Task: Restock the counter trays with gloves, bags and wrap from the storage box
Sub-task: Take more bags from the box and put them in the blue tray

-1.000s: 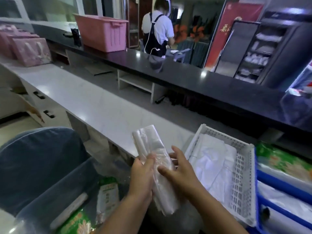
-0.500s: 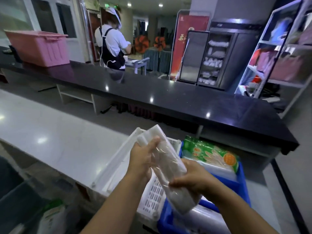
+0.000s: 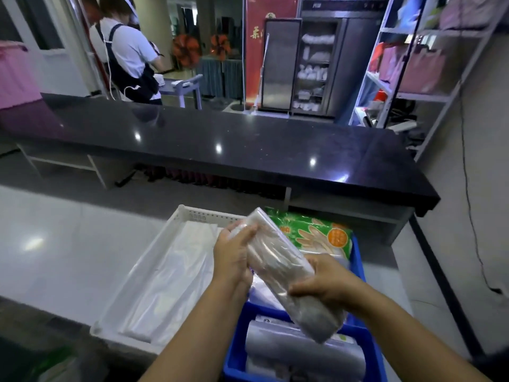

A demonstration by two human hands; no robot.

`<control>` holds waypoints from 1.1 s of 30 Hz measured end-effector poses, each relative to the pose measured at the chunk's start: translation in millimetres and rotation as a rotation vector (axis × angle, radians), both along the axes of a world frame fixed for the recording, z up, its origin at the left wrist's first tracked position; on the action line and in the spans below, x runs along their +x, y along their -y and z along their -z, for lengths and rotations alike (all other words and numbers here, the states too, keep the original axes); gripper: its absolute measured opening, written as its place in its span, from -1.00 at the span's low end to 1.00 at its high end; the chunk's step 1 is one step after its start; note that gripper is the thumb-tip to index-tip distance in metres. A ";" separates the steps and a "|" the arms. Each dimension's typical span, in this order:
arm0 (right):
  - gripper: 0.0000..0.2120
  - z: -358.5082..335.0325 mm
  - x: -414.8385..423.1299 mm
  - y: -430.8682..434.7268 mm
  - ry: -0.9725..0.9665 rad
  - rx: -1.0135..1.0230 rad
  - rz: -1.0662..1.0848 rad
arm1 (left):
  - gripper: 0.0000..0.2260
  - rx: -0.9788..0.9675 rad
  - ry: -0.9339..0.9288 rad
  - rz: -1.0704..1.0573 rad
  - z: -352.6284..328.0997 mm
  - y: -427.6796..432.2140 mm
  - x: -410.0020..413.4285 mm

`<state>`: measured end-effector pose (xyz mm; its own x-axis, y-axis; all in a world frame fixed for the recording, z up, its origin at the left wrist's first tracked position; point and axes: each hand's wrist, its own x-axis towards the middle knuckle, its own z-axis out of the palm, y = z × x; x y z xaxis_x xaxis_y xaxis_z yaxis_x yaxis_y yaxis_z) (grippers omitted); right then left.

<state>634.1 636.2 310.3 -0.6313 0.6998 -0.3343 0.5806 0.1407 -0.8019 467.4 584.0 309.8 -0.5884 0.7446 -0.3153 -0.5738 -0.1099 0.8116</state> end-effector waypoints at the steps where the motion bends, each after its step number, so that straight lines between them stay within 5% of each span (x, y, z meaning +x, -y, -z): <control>1: -0.75 1.0 6.7 -4.5 0.036 0.020 0.016 | -0.81 0.020 -0.004 0.010 2.4 -5.1 -2.9; 6: -0.73 2.4 41.7 -20.3 0.261 0.196 0.097 | -0.79 -0.012 -0.340 0.193 23.9 -25.7 -24.1; 12: -0.69 1.1 64.9 -30.6 0.536 0.528 0.226 | -0.88 -0.281 -1.508 0.664 70.7 -39.5 -11.9; 15: -0.70 4.0 72.2 -32.4 0.586 0.582 0.251 | -0.74 -0.319 -1.852 0.988 88.5 -47.1 2.2; 19: -0.72 7.2 78.4 -34.2 0.586 0.572 0.296 | -0.76 -0.311 -1.991 1.190 98.8 -57.2 12.6; 25: -0.75 11.7 85.1 -36.2 0.564 0.559 0.332 | -0.46 -0.350 -2.003 1.160 117.2 -60.0 16.3; 33: -0.73 12.1 83.8 -39.6 0.552 0.576 0.373 | -0.58 -0.322 -1.944 1.170 115.6 -65.6 22.9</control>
<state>717.9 675.8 298.1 -0.1805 0.9820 -0.0556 0.9533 0.1608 -0.2557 490.3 649.7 194.3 0.2688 0.9335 -0.2372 0.9534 -0.2228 0.2036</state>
